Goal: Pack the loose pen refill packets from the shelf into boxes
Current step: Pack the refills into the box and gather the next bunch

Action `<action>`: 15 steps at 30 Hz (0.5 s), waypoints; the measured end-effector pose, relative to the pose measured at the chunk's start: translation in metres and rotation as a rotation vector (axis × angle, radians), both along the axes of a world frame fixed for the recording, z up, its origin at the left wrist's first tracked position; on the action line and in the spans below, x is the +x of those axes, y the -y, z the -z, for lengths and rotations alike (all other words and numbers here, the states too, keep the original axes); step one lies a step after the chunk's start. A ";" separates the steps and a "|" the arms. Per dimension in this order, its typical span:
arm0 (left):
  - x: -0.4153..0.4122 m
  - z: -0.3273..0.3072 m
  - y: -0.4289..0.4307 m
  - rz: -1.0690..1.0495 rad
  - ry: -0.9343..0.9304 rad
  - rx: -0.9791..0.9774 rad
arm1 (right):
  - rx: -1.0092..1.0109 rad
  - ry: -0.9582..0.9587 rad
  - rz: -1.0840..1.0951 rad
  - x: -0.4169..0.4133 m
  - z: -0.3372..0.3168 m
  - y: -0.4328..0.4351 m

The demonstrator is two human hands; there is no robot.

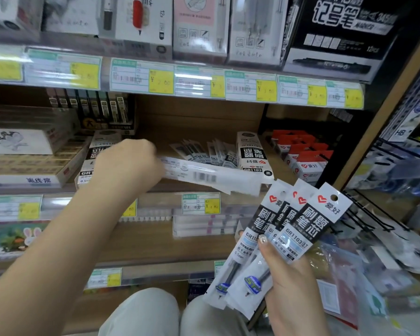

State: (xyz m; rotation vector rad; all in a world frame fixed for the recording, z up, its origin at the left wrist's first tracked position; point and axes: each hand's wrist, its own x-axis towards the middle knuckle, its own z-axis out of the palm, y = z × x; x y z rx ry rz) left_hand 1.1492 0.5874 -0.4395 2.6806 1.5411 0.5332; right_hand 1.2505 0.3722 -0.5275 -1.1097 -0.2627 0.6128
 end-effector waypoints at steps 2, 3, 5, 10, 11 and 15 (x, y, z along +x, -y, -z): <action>-0.001 -0.002 0.000 0.026 -0.037 -0.065 | 0.009 -0.016 0.005 0.000 -0.001 0.001; -0.002 -0.002 -0.001 0.041 -0.029 -0.095 | 0.011 -0.026 0.007 0.001 -0.001 0.002; -0.006 -0.003 -0.004 0.066 0.043 -0.164 | 0.010 -0.041 0.013 0.001 -0.002 0.003; -0.007 0.002 -0.004 0.016 0.356 -0.231 | 0.006 -0.024 0.014 -0.002 -0.001 0.004; -0.004 0.003 -0.005 0.009 0.416 -0.269 | 0.005 -0.021 0.013 -0.002 -0.001 0.003; 0.008 0.004 -0.001 0.028 0.421 -0.511 | 0.023 -0.027 -0.006 -0.004 -0.001 0.004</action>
